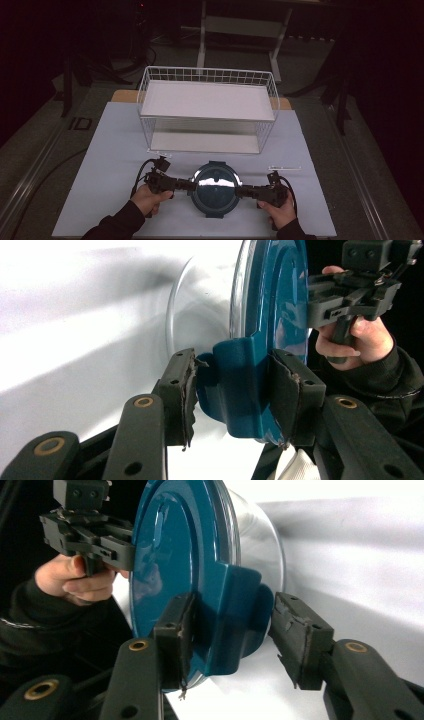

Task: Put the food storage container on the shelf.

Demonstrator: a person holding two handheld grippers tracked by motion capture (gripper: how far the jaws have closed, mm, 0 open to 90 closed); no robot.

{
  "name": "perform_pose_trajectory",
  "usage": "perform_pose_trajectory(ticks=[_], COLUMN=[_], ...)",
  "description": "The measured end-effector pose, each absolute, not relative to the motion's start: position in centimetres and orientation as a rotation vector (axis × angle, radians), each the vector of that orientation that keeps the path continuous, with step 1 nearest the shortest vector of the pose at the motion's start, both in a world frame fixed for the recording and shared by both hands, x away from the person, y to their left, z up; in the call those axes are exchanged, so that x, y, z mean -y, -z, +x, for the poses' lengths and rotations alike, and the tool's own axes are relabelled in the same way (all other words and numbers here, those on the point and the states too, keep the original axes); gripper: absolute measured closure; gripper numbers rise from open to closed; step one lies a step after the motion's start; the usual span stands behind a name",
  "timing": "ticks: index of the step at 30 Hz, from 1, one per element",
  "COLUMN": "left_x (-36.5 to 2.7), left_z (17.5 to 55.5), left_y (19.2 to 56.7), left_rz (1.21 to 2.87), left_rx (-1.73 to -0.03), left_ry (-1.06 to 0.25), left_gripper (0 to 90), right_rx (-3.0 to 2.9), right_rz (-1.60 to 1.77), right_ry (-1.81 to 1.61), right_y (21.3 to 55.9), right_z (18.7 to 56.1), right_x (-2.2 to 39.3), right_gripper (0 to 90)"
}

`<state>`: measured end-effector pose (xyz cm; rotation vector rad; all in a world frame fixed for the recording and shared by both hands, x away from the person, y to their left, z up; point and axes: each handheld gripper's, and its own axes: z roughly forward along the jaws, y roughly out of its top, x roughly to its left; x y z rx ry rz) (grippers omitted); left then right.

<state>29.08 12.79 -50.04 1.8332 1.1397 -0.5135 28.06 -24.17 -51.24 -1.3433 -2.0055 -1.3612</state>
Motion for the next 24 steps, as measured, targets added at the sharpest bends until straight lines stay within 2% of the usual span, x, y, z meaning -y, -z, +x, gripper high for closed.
perform_pose_trajectory(ticks=[24], left_x=[-12.4], left_z=[27.7], left_y=[49.5], left_rz=[1.845], left_rx=[-1.151], left_ry=[0.431], left_gripper=[55.3], right_rx=[1.933], right_rz=[-1.358], right_ry=[1.368], right_y=[51.4], right_z=[27.5], right_x=[24.3], right_gripper=[56.5])
